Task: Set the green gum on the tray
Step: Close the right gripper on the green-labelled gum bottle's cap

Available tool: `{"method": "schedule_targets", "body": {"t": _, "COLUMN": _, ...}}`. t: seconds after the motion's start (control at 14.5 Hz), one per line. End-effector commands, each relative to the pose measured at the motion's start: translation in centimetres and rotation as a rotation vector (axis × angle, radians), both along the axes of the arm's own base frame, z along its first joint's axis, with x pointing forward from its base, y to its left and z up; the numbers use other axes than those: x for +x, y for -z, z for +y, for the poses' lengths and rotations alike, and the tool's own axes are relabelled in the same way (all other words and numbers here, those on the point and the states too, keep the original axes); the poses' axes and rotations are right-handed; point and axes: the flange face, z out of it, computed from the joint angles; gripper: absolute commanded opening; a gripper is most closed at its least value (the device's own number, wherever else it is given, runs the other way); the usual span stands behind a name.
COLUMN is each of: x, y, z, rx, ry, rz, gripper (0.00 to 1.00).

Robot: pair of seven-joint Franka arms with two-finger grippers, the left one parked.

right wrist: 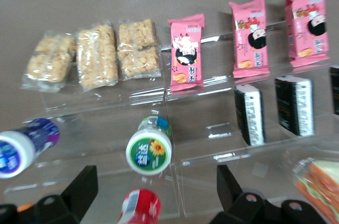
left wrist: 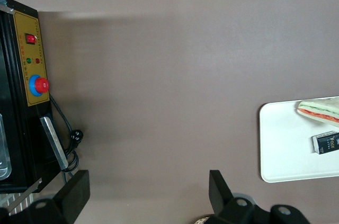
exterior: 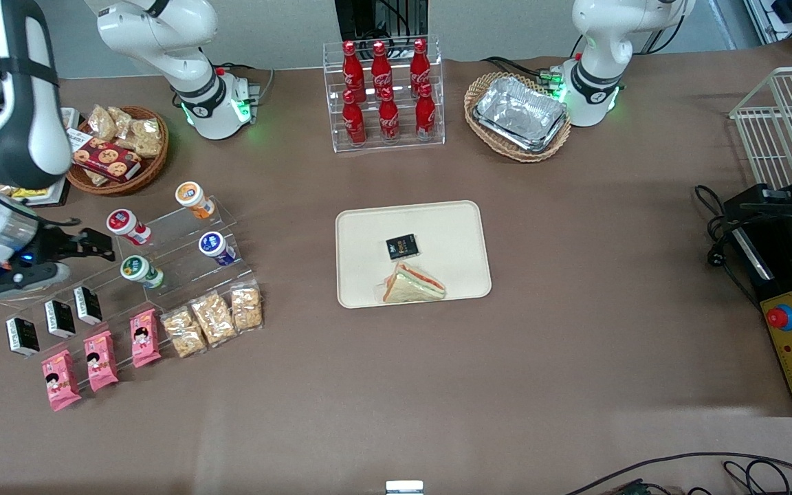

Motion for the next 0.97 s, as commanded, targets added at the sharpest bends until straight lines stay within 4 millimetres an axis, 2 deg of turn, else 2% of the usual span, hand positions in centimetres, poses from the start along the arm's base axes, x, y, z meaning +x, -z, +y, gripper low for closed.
{"method": "schedule_targets", "body": {"t": 0.0, "x": -2.1, "y": 4.7, "z": 0.7, "rx": -0.003, "ry": -0.002, "rz": -0.033, "gripper": 1.00}}
{"method": "schedule_targets", "body": {"t": 0.55, "x": -3.1, "y": 9.3, "z": 1.4, "rx": -0.008, "ry": -0.003, "rz": -0.011, "gripper": 1.00}}
{"method": "schedule_targets", "body": {"t": 0.9, "x": -3.3, "y": 10.3, "z": 1.5, "rx": 0.016, "ry": 0.020, "rz": 0.002, "gripper": 1.00}}
